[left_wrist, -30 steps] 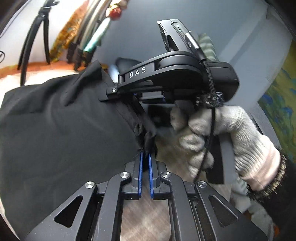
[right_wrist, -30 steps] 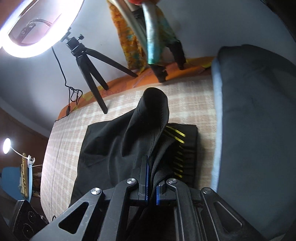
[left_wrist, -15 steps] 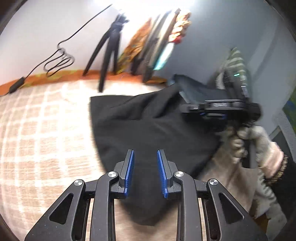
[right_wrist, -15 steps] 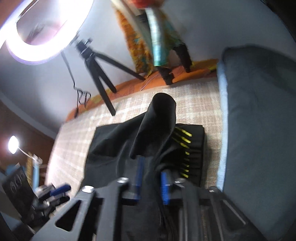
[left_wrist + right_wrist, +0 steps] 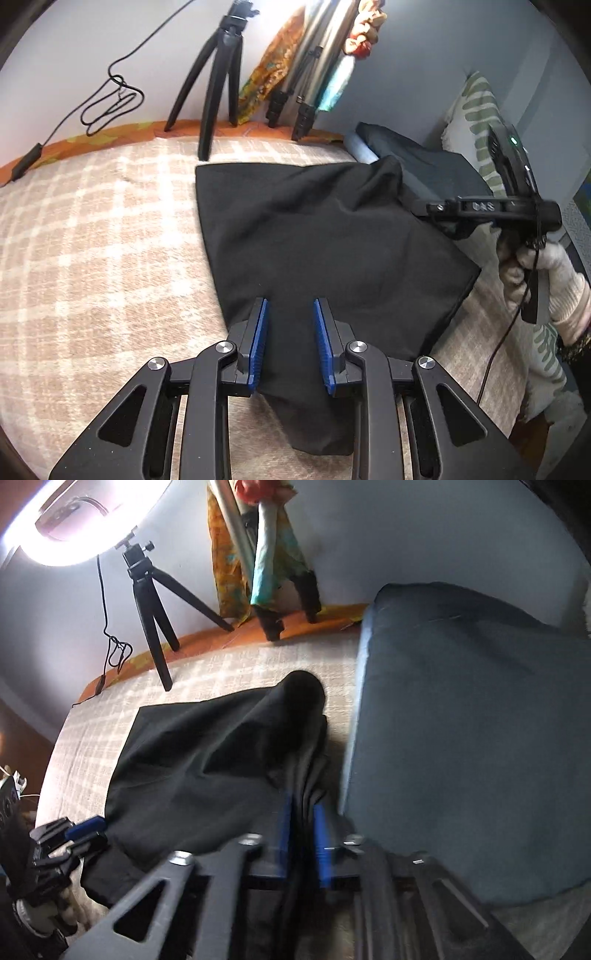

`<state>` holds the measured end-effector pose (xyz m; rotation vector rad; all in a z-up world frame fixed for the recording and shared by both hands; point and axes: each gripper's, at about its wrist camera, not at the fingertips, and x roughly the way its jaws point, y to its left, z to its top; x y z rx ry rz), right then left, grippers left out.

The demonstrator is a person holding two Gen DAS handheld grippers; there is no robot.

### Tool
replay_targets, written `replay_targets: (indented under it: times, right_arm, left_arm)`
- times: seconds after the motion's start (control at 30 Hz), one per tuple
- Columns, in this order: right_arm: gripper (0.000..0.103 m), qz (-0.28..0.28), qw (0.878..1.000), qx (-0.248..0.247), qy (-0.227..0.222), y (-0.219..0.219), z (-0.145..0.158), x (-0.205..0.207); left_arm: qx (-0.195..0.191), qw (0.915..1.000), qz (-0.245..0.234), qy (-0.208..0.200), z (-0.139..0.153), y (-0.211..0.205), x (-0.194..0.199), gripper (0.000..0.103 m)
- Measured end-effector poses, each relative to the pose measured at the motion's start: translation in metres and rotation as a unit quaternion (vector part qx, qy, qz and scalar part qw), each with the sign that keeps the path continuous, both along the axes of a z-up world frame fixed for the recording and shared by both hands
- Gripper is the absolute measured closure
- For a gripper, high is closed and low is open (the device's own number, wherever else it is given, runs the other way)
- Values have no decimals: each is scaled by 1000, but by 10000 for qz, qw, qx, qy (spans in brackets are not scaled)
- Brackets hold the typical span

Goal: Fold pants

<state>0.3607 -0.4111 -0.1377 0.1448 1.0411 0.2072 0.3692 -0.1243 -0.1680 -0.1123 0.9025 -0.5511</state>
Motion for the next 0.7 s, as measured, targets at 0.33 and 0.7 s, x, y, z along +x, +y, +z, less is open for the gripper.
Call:
replay_targets:
  times: [0.33, 0.7]
  right_arm:
    - [55, 472, 9959, -10, -774, 30, 31, -33]
    - [53, 674, 9957, 278, -573, 70, 12, 49]
  left_arm:
    - [22, 9997, 209, -157, 13, 13, 23, 79]
    - [171, 9988, 395, -225, 8, -6, 96, 79]
